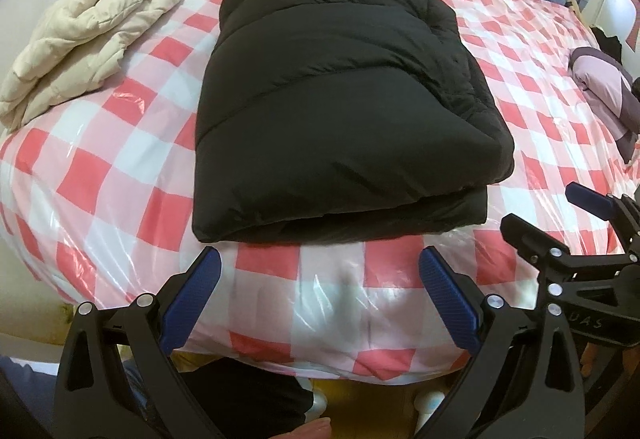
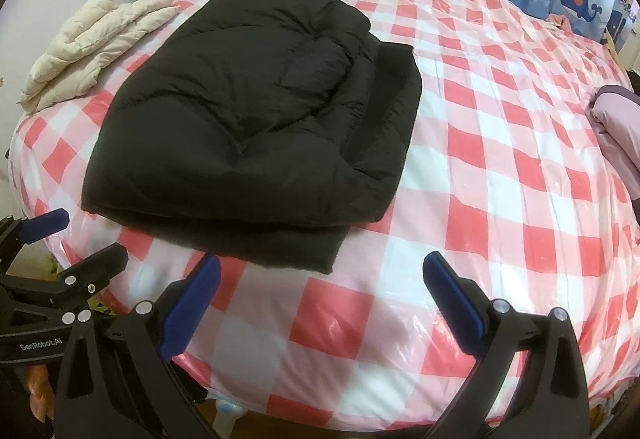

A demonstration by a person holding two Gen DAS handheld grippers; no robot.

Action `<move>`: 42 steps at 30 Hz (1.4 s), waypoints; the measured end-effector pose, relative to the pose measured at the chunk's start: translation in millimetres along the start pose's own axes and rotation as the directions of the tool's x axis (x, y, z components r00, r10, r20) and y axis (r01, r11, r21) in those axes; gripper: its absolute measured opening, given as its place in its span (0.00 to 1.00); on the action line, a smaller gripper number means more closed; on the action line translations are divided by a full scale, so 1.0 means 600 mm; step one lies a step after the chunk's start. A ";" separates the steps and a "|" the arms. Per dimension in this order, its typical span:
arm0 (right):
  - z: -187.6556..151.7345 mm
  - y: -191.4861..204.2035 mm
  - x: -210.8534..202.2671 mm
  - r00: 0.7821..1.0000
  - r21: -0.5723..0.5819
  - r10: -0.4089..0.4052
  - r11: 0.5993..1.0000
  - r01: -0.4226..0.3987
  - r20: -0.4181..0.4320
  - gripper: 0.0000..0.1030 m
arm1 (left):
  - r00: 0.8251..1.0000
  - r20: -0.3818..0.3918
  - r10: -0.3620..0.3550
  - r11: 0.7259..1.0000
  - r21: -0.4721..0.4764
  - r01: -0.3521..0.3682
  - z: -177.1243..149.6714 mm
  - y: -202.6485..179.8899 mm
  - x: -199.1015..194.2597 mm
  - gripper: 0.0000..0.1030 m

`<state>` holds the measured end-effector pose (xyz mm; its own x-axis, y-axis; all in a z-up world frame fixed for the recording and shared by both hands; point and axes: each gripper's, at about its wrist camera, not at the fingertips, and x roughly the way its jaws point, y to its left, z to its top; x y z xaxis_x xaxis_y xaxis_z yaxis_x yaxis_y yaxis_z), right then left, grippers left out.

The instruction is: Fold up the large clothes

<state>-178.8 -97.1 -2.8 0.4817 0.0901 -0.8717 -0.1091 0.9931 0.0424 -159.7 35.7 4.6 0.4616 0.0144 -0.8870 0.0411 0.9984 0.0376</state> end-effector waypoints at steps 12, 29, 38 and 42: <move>-0.007 -0.018 0.006 1.000 0.009 -0.004 1.000 0.004 -0.010 0.95 | 1.000 0.022 -0.003 1.000 0.022 0.003 0.008 -0.020 -0.004 0.92; -0.008 -0.019 0.011 1.000 0.008 -0.006 1.000 0.006 -0.017 0.95 | 0.999 0.040 -0.006 0.999 0.042 0.005 0.010 -0.020 -0.007 0.92; -0.008 -0.016 0.016 1.000 0.004 -0.006 1.000 0.006 -0.026 0.95 | 0.999 0.037 -0.019 0.999 0.040 0.018 0.010 -0.020 -0.006 0.92; -0.009 -0.015 0.016 1.000 0.005 -0.010 1.000 0.010 -0.024 0.95 | 0.999 0.036 -0.017 0.999 0.036 0.016 0.010 -0.020 -0.006 0.92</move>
<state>-178.0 -105.4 -14.1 0.4618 0.0780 -0.8836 -0.1001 0.9943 0.0355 -156.8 23.2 10.1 0.4926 -0.0046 -0.8702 0.0805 0.9959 0.0403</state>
